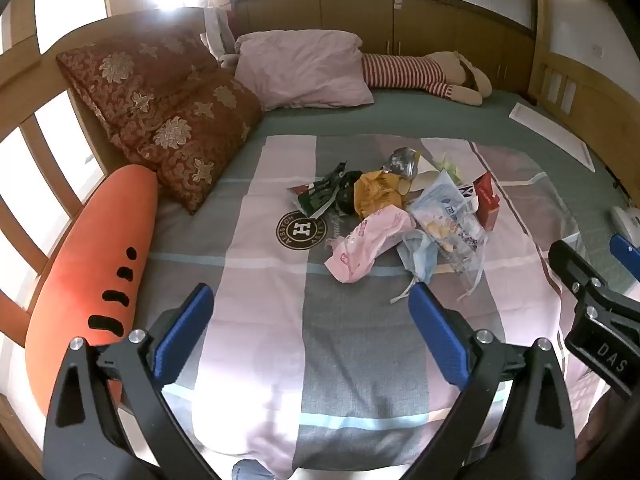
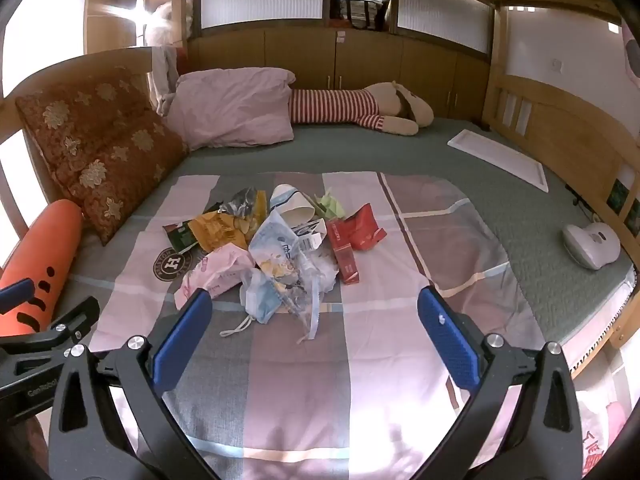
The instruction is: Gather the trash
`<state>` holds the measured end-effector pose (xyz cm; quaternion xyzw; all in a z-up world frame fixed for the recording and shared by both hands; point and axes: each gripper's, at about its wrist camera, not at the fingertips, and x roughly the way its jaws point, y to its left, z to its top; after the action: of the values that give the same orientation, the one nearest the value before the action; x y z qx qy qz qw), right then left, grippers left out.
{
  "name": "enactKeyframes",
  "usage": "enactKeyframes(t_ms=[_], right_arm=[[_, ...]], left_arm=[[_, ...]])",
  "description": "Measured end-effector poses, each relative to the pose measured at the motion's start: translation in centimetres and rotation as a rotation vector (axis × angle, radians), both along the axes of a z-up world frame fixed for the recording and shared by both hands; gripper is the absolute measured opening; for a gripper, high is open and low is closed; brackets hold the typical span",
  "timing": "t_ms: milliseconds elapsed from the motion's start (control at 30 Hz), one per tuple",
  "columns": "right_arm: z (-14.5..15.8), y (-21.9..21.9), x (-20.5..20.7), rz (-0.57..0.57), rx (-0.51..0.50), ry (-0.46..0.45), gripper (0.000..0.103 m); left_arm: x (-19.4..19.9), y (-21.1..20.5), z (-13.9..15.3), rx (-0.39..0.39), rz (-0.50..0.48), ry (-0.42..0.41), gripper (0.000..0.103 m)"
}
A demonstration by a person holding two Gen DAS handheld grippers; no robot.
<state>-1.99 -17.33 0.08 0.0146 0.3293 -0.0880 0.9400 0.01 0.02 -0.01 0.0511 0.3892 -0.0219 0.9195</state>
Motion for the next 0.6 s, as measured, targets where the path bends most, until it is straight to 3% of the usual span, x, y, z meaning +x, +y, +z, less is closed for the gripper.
enactKeyframes(t_ms=[600], right_arm=[[-0.32, -0.26, 0.15, -0.011, 0.004, -0.005, 0.1]], left_arm=[[0.08, 0.62, 0.01, 0.0, 0.0, 0.001, 0.098]])
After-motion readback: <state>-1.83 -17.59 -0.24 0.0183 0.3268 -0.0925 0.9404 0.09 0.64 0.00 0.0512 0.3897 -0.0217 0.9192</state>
